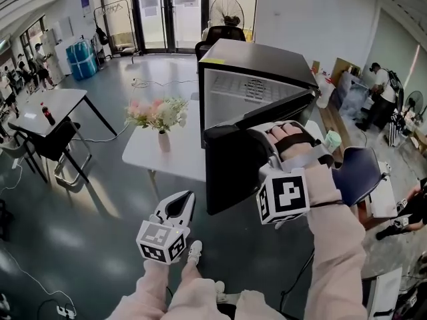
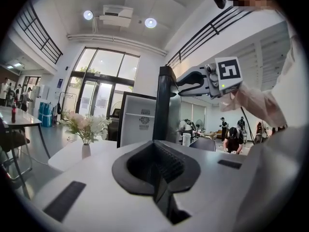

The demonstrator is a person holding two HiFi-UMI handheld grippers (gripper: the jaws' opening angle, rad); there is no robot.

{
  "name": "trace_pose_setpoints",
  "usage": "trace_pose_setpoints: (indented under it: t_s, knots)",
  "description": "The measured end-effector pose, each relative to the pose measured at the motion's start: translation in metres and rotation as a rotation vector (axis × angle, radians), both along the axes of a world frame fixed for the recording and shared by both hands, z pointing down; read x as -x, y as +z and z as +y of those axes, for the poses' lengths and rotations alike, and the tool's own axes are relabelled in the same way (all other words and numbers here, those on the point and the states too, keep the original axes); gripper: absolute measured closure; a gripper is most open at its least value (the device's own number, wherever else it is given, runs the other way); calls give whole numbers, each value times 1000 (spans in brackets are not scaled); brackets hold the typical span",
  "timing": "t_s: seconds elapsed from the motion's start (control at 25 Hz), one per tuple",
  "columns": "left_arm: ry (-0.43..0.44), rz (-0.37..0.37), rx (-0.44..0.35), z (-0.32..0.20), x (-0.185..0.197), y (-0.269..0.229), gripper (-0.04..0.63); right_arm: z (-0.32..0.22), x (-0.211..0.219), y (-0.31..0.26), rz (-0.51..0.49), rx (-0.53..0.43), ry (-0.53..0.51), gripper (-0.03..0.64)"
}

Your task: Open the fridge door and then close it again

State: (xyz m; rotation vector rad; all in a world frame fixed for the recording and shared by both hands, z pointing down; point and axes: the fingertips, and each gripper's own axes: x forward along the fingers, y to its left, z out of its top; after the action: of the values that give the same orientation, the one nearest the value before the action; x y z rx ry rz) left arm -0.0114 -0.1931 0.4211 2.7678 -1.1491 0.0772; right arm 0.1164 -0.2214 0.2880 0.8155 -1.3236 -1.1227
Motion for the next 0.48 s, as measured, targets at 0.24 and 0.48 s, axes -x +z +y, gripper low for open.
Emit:
trace_pose_setpoints:
  t_s: [0.24,0.48]
  knots:
    - [-34,-1,12,-21,10,1,584,-31,10,2,-10,-7,-17,492]
    - [-56,-5,11,-47,16,-1,584,-59,18,3,-35,8,-36,489]
